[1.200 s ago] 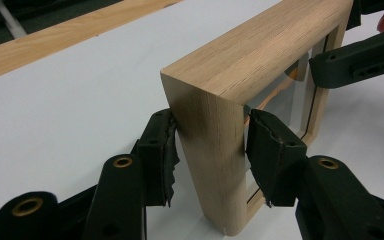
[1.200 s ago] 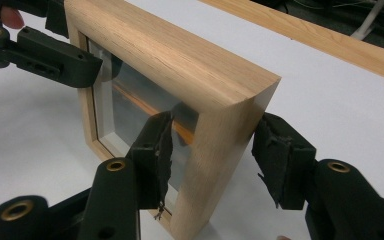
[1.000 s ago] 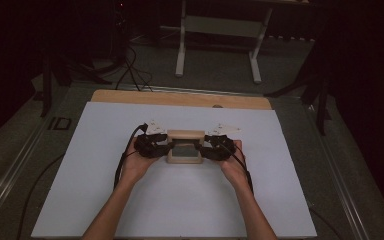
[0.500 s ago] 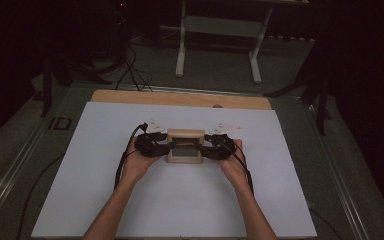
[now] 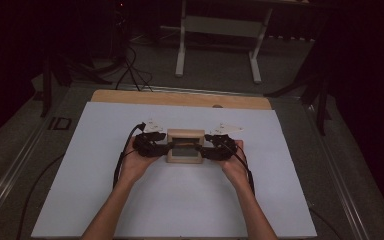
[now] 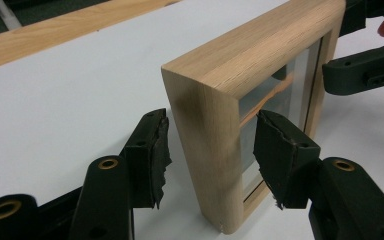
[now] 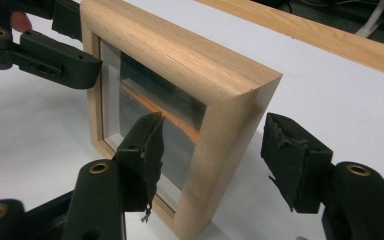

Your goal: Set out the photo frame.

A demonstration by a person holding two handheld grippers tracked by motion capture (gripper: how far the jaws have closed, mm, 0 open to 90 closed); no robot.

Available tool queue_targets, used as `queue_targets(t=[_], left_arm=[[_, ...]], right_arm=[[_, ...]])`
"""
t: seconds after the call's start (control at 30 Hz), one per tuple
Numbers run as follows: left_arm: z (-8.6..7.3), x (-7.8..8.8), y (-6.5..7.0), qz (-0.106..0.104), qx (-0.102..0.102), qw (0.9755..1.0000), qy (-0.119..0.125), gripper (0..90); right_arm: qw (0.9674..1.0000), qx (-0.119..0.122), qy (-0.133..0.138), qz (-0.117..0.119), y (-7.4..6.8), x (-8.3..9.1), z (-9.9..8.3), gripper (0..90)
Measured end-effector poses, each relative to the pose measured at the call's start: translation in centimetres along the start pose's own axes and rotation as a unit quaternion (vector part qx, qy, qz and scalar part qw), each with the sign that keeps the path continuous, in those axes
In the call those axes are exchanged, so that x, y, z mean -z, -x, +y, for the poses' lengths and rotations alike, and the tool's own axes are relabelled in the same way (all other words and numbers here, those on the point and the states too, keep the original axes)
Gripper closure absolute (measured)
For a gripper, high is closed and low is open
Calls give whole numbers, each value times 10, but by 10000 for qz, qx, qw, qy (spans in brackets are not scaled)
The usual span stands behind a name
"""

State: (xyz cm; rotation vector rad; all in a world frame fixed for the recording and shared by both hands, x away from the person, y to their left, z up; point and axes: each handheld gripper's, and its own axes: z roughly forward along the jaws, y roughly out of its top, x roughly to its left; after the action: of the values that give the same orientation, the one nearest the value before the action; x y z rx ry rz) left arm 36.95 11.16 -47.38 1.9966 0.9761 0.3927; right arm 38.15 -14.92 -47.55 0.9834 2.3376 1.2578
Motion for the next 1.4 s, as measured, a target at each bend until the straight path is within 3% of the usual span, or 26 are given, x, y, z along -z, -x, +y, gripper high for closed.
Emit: queue_targets(t=[0.57, 1.4], left_arm=[[0, 23, 5, 34, -135, 9998, 105, 467], [-12, 63, 10, 141, -330, 9993, 96, 447]], right_arm=[[9999, 75, -74, 22, 1, 14, -3, 381], [9992, 373, -164, 60, -4, 40, -8, 362]])
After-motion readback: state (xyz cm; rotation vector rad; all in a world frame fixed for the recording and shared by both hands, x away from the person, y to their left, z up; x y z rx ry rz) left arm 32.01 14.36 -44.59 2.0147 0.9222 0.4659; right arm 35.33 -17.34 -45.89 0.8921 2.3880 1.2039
